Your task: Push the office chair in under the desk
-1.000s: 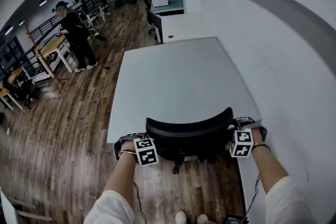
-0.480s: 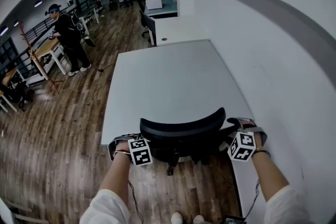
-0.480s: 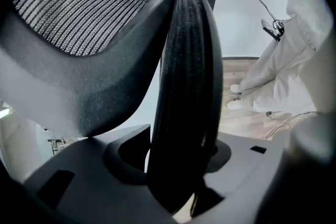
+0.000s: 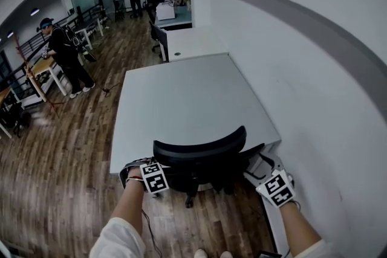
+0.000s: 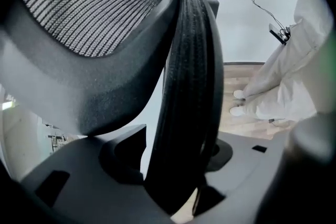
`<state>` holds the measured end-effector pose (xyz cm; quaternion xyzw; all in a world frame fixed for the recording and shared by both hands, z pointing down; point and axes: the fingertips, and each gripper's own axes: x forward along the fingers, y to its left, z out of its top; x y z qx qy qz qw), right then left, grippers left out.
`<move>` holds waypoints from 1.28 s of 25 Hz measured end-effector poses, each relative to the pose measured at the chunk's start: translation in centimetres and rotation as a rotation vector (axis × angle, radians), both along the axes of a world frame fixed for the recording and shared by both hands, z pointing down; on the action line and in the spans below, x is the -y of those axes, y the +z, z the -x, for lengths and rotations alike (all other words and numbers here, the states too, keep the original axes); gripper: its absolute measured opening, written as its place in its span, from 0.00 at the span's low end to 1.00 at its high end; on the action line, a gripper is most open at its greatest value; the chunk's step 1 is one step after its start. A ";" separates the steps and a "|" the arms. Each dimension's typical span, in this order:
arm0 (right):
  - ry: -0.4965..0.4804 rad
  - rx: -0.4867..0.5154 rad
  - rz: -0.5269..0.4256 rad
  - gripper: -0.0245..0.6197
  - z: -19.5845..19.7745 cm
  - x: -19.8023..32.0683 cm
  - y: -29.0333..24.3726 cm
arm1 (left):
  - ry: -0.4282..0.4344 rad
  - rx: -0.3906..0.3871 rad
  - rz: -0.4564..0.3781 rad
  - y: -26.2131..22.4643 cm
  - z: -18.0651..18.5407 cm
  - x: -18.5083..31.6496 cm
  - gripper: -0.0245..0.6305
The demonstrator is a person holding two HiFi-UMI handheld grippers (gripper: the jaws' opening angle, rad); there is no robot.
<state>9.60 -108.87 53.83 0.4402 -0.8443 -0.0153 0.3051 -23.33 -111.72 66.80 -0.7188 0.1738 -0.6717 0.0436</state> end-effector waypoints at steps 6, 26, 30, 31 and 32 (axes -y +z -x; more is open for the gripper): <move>0.016 0.155 0.047 0.54 2.4 -3.0 0.6 | -0.118 -0.211 -0.144 -1.6 -1.7 0.8 0.64; -0.026 0.314 0.094 0.54 6.1 -6.6 1.0 | -0.422 -0.728 -0.403 -9.8 -3.0 -2.8 0.70; -0.028 0.366 0.088 0.54 6.5 -7.5 0.6 | -0.536 -0.924 -0.392 -11.6 -3.4 -4.9 0.70; -0.032 0.375 0.087 0.54 6.5 -7.7 0.6 | -0.555 -0.966 -0.377 -11.7 -3.8 -5.5 0.70; -0.037 0.381 0.084 0.54 6.5 -7.9 0.6 | -0.565 -0.996 -0.365 -11.6 -4.2 -6.2 0.70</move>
